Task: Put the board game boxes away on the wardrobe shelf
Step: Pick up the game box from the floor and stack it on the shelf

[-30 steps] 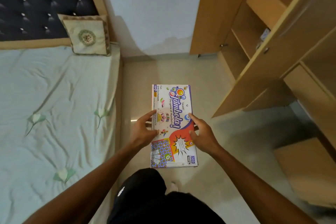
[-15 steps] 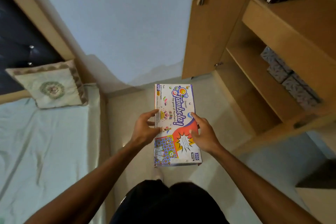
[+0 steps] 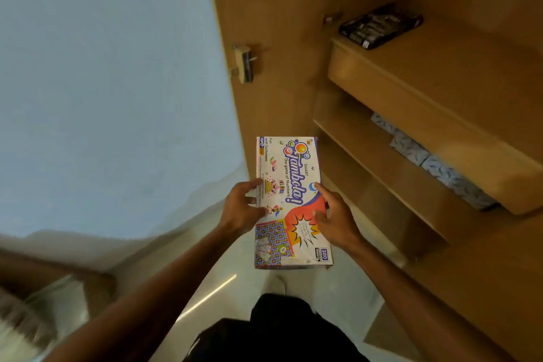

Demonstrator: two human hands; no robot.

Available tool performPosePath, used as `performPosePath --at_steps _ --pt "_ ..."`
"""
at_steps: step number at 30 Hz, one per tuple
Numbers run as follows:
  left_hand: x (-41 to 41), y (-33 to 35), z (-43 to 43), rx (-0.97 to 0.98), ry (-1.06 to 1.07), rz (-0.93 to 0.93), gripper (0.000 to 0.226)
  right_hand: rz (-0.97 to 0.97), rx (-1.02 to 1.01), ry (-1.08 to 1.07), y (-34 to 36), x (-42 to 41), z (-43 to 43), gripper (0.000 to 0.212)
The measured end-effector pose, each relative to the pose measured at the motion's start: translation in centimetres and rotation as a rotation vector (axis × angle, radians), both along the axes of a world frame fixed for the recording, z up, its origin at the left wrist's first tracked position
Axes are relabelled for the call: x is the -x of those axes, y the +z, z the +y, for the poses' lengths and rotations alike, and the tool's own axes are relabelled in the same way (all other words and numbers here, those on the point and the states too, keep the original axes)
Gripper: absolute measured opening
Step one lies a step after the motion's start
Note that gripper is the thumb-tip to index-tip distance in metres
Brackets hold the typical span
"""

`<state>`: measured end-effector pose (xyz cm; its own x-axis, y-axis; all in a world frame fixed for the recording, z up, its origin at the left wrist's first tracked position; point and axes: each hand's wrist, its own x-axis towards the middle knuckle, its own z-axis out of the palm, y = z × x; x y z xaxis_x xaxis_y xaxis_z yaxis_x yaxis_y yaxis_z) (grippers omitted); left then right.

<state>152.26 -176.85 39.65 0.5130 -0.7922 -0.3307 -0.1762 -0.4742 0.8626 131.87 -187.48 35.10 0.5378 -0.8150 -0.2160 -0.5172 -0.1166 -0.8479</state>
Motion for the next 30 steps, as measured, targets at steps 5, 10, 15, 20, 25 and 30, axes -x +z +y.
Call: performPosePath --at_steps 5,10,15,20,25,30 --pt "-3.2 2.2 -13.9 0.057 -0.108 0.012 0.065 -0.038 0.044 -0.105 2.9 -2.0 -11.7 0.058" --pt "-4.6 4.5 -27.8 0.146 -0.229 0.011 0.068 -0.055 0.118 -0.222 6.4 -2.9 -23.0 0.057" --pt "-5.8 5.9 -42.4 0.24 -0.295 0.007 0.069 -0.061 0.186 -0.344 8.4 -4.0 -35.9 0.057" --pt "-6.5 8.0 -56.7 0.286 -0.392 0.07 0.068 -0.079 0.21 -0.418 9.9 -4.7 -49.0 0.057" --pt "-6.6 8.8 -67.4 0.238 -0.466 -0.072 0.063 -0.092 0.132 -0.527 11.0 -5.2 -57.7 0.052" --pt "-7.5 9.4 -73.8 0.039 -0.813 0.065 0.094 -0.009 0.146 -0.585 11.5 -5.6 -64.3 0.04"
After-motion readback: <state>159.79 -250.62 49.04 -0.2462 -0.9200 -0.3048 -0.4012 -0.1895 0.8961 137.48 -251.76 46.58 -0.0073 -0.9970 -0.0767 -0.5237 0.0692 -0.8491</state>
